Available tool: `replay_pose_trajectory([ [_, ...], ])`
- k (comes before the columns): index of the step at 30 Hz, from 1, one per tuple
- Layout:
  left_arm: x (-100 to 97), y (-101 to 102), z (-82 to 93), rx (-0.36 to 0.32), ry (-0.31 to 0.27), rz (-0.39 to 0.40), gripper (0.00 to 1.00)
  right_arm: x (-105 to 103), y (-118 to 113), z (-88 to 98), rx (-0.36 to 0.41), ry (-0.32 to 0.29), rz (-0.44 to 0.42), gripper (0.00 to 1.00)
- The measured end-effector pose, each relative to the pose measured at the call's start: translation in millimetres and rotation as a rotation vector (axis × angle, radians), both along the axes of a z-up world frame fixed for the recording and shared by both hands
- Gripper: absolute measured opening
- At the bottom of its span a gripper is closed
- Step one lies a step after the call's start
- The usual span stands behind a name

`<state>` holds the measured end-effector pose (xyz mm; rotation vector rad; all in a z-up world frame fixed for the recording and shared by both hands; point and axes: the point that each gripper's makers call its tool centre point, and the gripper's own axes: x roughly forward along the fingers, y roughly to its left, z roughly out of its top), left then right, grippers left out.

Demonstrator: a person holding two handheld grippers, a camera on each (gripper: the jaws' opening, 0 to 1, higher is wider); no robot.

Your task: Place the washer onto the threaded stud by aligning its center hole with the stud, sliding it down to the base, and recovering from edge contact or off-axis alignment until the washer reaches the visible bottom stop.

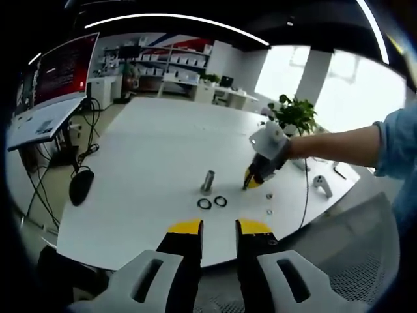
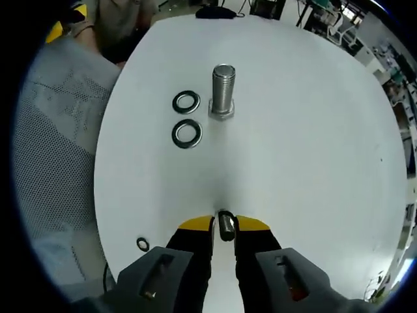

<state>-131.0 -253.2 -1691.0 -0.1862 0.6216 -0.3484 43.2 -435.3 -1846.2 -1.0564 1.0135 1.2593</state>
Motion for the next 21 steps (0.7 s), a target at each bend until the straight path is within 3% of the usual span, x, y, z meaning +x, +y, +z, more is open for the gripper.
replay_pose_trajectory([
  [8,0.4,0.1,0.3,-0.004,-0.002,0.001,0.17,0.3,0.2,-5.3,-0.001,0.022,-0.025,0.15],
  [11,0.3,-0.1,0.0,-0.001,-0.001,-0.003,0.17,3.0,-1.2,-5.2,0.001,0.014,-0.061,0.32],
  [21,0.5,-0.1,1.2,-0.003,-0.006,-0.004,0.17,0.8,-10.9,18.6,0.079,-0.006,-0.113,0.32],
])
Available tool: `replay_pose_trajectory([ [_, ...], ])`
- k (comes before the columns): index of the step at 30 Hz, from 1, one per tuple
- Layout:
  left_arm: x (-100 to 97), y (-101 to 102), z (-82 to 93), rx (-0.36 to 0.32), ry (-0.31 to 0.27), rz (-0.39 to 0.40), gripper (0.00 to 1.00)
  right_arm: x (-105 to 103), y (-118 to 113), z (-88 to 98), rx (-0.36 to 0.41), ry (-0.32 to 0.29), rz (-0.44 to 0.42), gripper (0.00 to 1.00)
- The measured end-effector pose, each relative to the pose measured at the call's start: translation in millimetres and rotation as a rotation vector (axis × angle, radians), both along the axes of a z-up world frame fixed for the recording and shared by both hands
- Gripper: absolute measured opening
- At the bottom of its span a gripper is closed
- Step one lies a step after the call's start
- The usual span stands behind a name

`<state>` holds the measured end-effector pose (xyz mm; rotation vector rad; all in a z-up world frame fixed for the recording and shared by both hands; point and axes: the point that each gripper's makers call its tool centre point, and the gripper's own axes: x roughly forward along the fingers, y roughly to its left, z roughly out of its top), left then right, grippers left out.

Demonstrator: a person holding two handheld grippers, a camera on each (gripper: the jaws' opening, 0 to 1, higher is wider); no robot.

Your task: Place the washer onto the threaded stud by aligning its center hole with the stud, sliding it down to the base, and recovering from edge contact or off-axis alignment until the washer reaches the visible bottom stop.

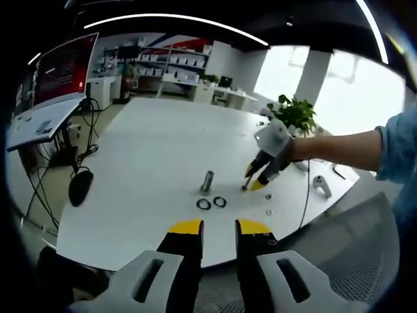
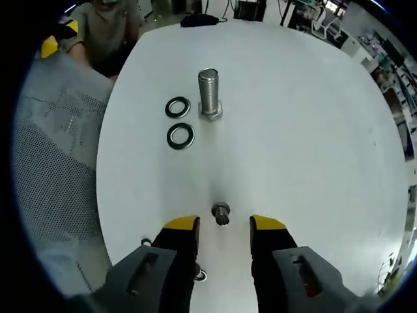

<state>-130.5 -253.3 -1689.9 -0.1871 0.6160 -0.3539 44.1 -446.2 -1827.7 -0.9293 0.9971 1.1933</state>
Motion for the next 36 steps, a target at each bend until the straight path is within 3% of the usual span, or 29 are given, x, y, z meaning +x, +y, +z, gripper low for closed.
replay_pose_trajectory([
  [7,0.4,0.2,0.7,-0.002,-0.005,0.000,0.17,-10.0,-12.6,24.2,0.078,-0.011,-0.055,0.31],
  [10,0.5,0.1,0.9,-0.002,-0.006,0.000,0.17,-16.0,-13.1,31.5,0.137,0.014,-0.084,0.31],
  [17,0.5,0.0,1.9,-0.005,-0.011,0.004,0.17,-29.3,-20.5,41.6,0.163,0.006,-0.094,0.31],
  [28,0.9,0.2,3.2,-0.008,-0.017,0.007,0.17,-60.9,-23.0,30.7,0.189,0.032,-0.073,0.29],
  [36,0.9,-0.1,3.4,-0.010,-0.017,0.005,0.17,-81.1,-30.2,11.0,0.142,0.046,-0.027,0.28],
])
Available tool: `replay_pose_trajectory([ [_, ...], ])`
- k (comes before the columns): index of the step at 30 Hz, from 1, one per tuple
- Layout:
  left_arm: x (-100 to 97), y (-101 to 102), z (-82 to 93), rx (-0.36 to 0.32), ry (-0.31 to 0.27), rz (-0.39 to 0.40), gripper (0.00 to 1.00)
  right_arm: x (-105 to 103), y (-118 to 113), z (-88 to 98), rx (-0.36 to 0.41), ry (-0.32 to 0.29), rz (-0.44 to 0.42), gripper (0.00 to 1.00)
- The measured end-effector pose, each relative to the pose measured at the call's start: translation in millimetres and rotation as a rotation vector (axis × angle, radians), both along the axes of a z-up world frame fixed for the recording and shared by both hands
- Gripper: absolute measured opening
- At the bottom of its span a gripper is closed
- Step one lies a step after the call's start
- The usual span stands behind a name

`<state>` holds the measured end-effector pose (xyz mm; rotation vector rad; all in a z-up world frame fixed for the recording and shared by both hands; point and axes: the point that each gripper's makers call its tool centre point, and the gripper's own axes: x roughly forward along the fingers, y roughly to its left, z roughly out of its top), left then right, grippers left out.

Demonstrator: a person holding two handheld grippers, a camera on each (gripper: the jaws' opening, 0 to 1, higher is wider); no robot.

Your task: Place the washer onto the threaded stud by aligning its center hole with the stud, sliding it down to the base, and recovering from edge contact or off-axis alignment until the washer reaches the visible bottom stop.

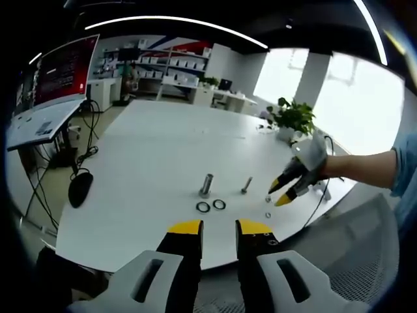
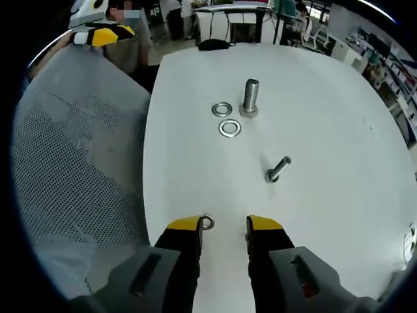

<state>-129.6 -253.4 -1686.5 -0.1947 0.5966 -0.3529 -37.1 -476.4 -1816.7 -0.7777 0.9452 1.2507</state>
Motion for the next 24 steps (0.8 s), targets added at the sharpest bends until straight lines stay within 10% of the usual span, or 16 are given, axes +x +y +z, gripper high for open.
replay_pose_trajectory([
  [24,-0.2,0.4,0.6,-0.003,-0.002,0.000,0.18,-24.3,-2.9,-28.6,-0.135,0.000,0.154,0.16],
])
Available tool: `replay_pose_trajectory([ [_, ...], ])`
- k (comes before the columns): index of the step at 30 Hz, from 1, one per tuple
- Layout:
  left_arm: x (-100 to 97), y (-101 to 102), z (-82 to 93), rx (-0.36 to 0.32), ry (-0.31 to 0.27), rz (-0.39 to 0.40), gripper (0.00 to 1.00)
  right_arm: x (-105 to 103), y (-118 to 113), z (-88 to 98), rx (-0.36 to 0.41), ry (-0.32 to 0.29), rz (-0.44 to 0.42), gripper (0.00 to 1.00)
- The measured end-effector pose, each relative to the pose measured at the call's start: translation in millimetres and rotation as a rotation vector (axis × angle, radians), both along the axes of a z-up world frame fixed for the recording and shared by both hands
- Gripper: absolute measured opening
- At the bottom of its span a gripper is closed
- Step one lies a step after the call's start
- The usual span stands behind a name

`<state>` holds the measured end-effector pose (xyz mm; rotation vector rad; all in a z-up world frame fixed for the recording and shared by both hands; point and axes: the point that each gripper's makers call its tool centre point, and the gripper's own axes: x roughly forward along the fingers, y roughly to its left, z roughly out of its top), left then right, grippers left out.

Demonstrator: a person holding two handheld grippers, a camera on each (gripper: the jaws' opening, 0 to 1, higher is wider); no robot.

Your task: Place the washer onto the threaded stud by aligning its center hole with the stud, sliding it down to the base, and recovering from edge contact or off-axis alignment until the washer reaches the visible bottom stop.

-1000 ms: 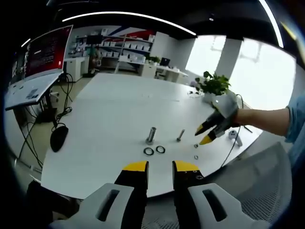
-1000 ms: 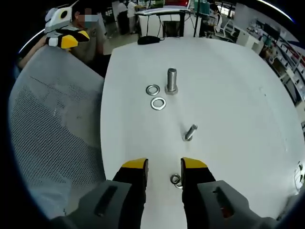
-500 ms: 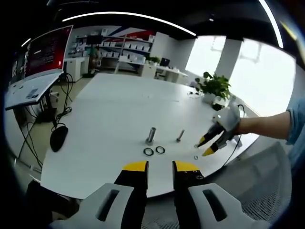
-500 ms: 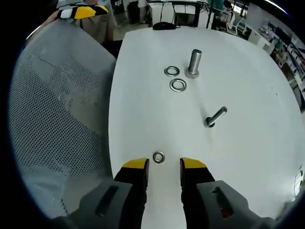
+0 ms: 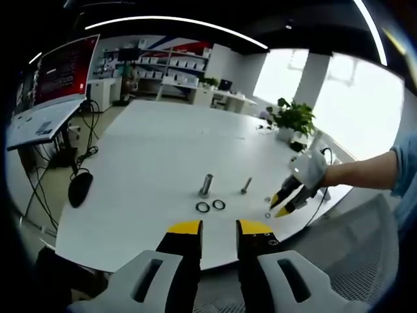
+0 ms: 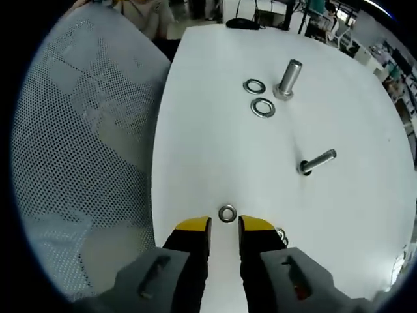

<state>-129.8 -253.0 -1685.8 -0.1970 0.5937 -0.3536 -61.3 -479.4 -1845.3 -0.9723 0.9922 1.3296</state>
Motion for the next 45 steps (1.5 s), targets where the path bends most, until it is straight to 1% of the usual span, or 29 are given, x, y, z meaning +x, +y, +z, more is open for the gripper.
replay_pose_trajectory([
  [3,0.0,-0.3,0.1,0.000,0.000,-0.001,0.18,3.0,1.4,-2.1,-0.015,-0.013,0.010,0.16],
  [9,-0.1,-0.4,0.1,-0.002,-0.001,0.000,0.18,2.4,2.9,-8.3,-0.042,-0.013,0.032,0.16],
  [15,-0.3,-0.6,-0.2,-0.002,0.001,-0.002,0.18,2.3,2.6,-9.3,-0.060,-0.019,0.047,0.16],
  [22,-0.4,-0.6,-0.4,-0.001,0.002,-0.002,0.18,4.2,2.9,-9.0,-0.055,-0.018,0.041,0.15],
  [23,-0.5,-0.5,-0.5,0.000,0.003,-0.002,0.18,4.6,3.0,-8.9,-0.056,-0.026,0.044,0.14],
  [26,-0.5,-0.6,-0.6,0.001,0.004,-0.002,0.18,2.9,4.6,-8.9,-0.075,-0.042,0.082,0.14],
  [35,-0.2,-0.4,0.0,0.000,0.001,-0.001,0.18,5.9,4.5,-9.0,-0.089,-0.017,0.015,0.14],
  [37,-0.1,-0.5,0.3,-0.001,-0.001,-0.001,0.18,5.6,4.3,-9.2,-0.095,-0.021,0.019,0.14],
  [40,-0.1,-0.6,0.6,-0.002,-0.002,-0.001,0.18,4.9,4.4,-9.2,-0.108,-0.027,0.049,0.14],
  [41,-0.1,-0.6,0.5,-0.001,-0.001,-0.001,0.18,5.4,4.2,-9.2,-0.112,-0.026,0.032,0.14],
  [45,0.0,-0.3,0.7,-0.003,-0.003,0.001,0.18,5.8,5.2,-10.0,-0.135,-0.023,0.042,0.15],
])
